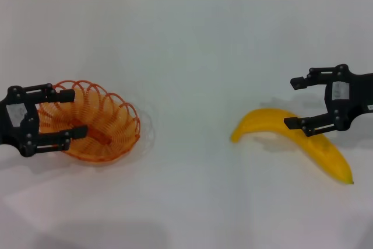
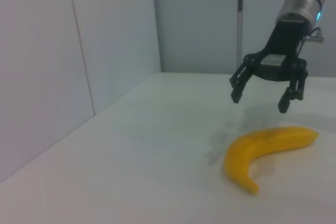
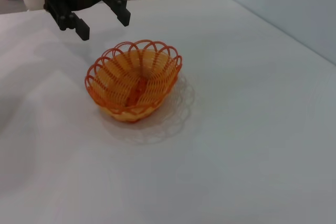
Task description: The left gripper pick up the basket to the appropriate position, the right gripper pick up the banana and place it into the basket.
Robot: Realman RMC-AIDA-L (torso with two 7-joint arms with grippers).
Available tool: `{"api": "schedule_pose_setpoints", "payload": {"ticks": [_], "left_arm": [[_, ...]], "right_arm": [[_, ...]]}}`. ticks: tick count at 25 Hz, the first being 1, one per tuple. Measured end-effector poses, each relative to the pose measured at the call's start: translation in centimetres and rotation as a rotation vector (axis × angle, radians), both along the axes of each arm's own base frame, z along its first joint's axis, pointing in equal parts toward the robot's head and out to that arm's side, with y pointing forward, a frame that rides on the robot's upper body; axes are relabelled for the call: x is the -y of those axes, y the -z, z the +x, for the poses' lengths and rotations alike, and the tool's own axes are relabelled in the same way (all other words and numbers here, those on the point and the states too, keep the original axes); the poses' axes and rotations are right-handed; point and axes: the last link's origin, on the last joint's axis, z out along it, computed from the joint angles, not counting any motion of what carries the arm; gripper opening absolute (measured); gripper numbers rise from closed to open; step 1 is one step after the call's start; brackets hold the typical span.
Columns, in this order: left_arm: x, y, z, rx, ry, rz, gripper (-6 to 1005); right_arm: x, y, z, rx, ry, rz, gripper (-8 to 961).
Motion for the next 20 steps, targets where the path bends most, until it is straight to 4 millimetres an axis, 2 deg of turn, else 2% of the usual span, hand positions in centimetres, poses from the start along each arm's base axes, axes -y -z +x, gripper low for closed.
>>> {"api": "schedule_pose_setpoints", "payload": {"ticks": [14, 20], "left_arm": [[-0.3, -0.3, 0.2, 0.027, -0.045, -0.007, 721], [-2.3, -3.2, 1.0, 0.015, -0.226, -0.049, 709]], "right_arm": [[0.0, 0.0, 0.0, -0.001, 0.003, 0.004, 882], [0.0, 0.0, 0.0, -0.002, 0.003, 0.002, 882]]}}
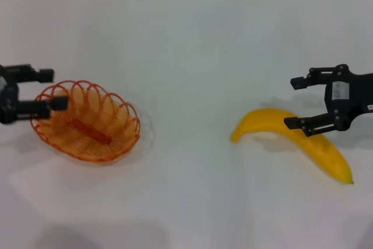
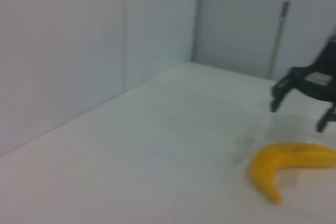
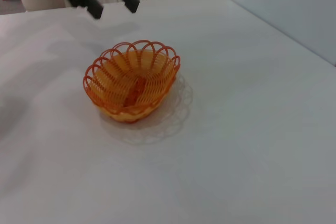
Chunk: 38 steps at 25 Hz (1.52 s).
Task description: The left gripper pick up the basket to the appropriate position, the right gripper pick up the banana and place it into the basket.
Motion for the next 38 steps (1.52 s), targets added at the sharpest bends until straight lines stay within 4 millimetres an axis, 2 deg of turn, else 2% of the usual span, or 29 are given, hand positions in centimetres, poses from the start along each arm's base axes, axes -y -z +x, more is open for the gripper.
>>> {"api": "schedule_pose_setpoints", "payload": {"ticks": [5, 6, 12, 16, 22, 38], "left_arm": [[-1.5, -2.3, 1.0, -0.093, -0.110, 0.009, 698], [-2.3, -2.7, 1.6, -0.125, -0.159, 0.005, 696], [-4.0, -2.5, 2.6, -0.177, -0.271, -0.025, 684], [-4.5, -2.3, 2.0, -0.229, -0.316, -0.013, 676], [-5.0, -1.5, 0.4, -0.318, -0.374, 0.031, 663], [-6.7, 2.5, -0.2, -0.329, -0.388, 0.015, 630]], "right_arm": [[0.0, 0.0, 0.0, 0.000, 0.001, -0.003, 882], [0.0, 0.1, 0.0, 0.000, 0.001, -0.003, 882], [0.0, 0.1, -0.1, 0.000, 0.001, -0.005, 882], [-0.1, 0.3, -0.1, -0.006, 0.005, -0.012, 881], [-0.4, 0.5, 0.1, -0.008, 0.018, -0.009, 881], [-0.5, 0.8, 0.0, -0.002, 0.019, -0.017, 881]]}}
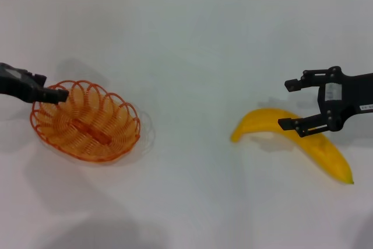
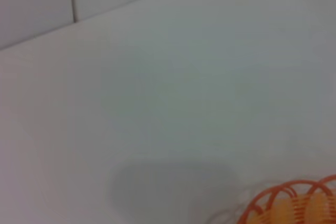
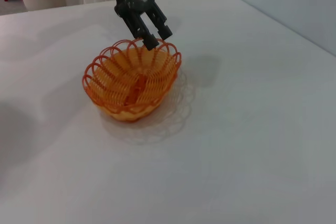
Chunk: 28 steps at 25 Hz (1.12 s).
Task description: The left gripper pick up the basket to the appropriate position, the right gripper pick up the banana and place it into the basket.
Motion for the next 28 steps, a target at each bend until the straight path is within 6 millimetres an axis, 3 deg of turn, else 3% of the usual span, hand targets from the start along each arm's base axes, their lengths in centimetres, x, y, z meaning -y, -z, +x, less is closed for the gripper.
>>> {"api": "schedule_pose_setpoints", "payload": {"ticks": [10, 28], "left_arm": [[0.0, 1.6, 0.0, -0.036, 0.003, -0.035, 609], [-0.5, 1.6, 0.0, -0.039, -0.026, -0.007, 572]], "right_arm": [[0.0, 0.0, 0.0, -0.001, 0.000, -0.001, 881], [0.1, 0.1, 0.1, 0.006, 0.008, -0.003, 882]]}}
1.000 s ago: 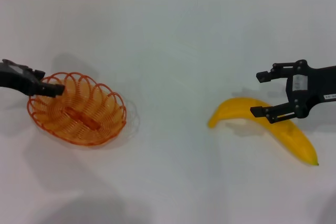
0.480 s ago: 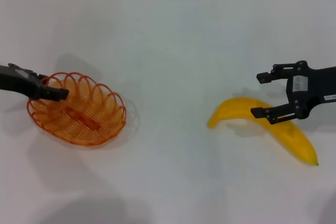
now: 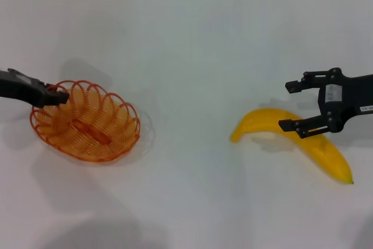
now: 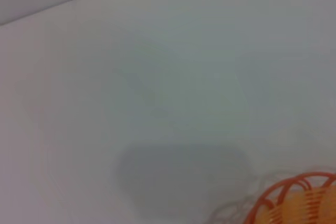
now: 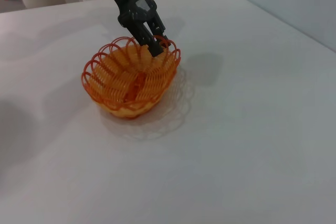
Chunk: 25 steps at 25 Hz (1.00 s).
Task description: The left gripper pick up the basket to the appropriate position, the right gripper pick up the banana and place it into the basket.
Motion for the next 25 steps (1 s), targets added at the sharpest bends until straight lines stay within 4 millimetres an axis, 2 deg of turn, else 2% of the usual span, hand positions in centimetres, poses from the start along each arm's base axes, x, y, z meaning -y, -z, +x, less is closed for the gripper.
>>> {"api": "schedule_pose_setpoints", "payload": {"ticks": [3, 4, 10, 15, 25], "left_arm": [[0.0, 0.2, 0.1, -0.010, 0.005, -0.012, 566], [0.0, 0.2, 0.1, -0.012, 0.007, -0.014, 326], [0.0, 0.2, 0.1, -0.009, 0.009, -0.013, 152], [-0.3, 0.1, 0.5, 0.033, 0.018, 0.015, 88], [-1.1, 1.0, 1.8, 0.176, 0.075, 0.091, 82]], "right_arm": [[0.0, 0.0, 0.0, 0.001, -0.001, -0.001, 882], [0.0, 0.0, 0.0, 0.000, -0.001, -0.001, 882], [0.0, 0.0, 0.0, 0.000, 0.000, 0.000, 881], [0.1, 0.2, 0.1, -0.003, 0.004, -0.006, 881], [-0.1, 0.3, -0.1, -0.004, 0.001, -0.011, 881]]}}
